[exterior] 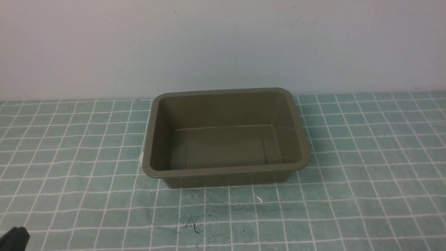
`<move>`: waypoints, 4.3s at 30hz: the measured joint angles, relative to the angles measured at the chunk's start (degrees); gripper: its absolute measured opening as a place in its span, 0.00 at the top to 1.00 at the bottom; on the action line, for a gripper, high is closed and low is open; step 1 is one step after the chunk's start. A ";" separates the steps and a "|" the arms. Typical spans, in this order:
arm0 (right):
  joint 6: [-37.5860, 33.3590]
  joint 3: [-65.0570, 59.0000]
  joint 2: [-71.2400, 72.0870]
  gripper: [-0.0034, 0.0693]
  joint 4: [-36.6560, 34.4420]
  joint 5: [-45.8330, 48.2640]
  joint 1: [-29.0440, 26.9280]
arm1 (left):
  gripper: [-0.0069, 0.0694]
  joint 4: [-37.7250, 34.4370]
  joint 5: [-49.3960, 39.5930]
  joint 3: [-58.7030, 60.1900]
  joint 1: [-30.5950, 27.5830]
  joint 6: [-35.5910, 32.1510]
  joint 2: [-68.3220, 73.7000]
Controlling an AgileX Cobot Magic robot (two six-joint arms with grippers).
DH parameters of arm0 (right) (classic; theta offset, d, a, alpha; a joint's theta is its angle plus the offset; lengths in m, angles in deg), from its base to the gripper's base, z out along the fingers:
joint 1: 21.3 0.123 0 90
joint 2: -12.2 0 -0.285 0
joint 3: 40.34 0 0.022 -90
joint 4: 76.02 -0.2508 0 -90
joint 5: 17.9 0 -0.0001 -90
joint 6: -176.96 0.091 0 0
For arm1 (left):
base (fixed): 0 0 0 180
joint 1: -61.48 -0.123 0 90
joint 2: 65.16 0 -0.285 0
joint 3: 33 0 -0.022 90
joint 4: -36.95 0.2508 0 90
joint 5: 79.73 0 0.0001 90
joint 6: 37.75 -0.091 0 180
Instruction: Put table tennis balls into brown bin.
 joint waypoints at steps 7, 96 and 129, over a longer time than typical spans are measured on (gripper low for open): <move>0.00 0.00 0.00 0.97 0.00 0.00 0.00 | 0.92 -5.17 22.79 -0.54 0.00 6.27 0.00; 0.00 0.00 0.00 0.97 0.00 0.00 0.05 | 0.27 -28.13 -30.09 -83.28 14.24 -31.64 107.85; 1.80 0.00 0.00 0.97 0.00 0.00 0.05 | 0.92 -15.20 -22.87 -40.69 11.43 -17.33 19.60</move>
